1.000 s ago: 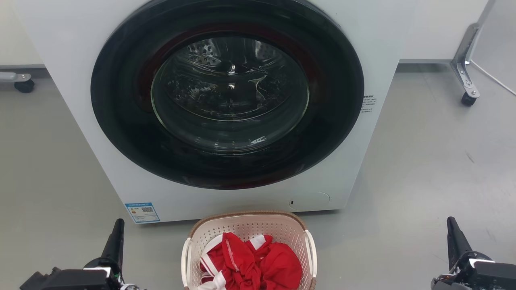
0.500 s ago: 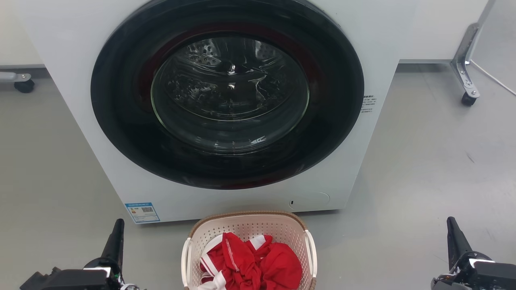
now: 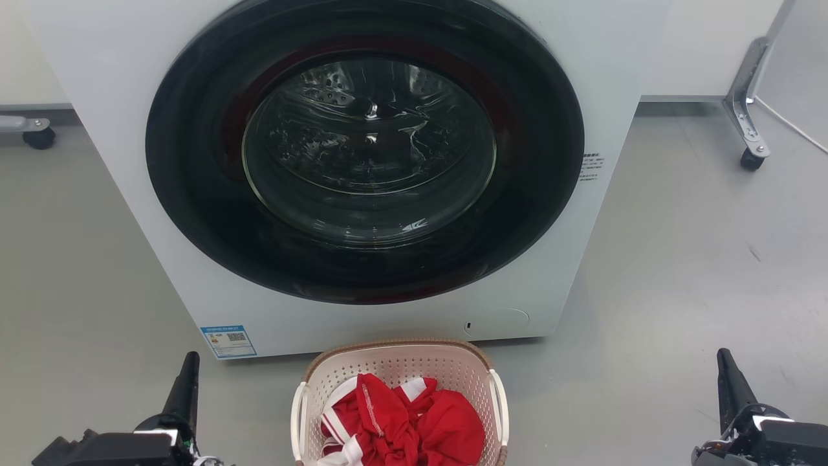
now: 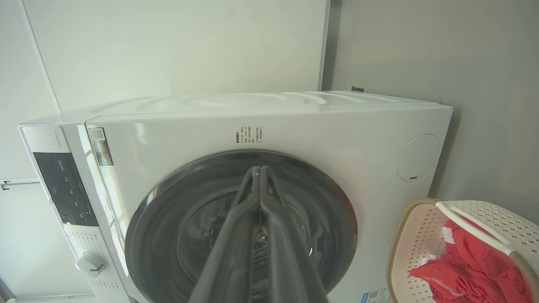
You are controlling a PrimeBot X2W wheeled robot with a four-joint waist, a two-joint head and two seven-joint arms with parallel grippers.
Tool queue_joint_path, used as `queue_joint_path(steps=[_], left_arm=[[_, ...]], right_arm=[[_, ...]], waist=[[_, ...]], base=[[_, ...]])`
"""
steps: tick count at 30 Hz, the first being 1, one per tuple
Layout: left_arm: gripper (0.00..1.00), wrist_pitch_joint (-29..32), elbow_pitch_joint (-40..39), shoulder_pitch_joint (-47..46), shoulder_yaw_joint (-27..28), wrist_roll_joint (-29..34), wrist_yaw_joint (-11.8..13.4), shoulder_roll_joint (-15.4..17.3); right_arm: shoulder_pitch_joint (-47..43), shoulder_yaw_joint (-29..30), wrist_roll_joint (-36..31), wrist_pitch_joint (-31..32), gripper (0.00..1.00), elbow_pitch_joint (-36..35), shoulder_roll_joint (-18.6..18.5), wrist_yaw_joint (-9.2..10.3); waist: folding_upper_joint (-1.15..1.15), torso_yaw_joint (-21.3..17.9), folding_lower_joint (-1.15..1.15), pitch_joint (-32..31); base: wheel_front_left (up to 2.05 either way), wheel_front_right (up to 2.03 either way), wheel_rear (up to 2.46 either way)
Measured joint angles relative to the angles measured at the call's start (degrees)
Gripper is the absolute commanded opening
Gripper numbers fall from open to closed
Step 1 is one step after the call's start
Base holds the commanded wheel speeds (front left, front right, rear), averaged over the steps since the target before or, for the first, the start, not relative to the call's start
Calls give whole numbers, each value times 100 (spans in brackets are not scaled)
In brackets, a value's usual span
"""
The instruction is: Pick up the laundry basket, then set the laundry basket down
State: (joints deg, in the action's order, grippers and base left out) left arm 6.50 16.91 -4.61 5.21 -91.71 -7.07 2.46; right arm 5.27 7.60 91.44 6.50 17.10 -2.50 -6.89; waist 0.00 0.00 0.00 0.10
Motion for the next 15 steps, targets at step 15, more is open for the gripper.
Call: queue_joint_path(steps=[15], left_arm=[[0,0,0,0,0,0,0,0]], right_arm=[[0,0,0,-1,0,-1,0,0]], waist=[[0,0,0,0]], base=[[0,0,0]])
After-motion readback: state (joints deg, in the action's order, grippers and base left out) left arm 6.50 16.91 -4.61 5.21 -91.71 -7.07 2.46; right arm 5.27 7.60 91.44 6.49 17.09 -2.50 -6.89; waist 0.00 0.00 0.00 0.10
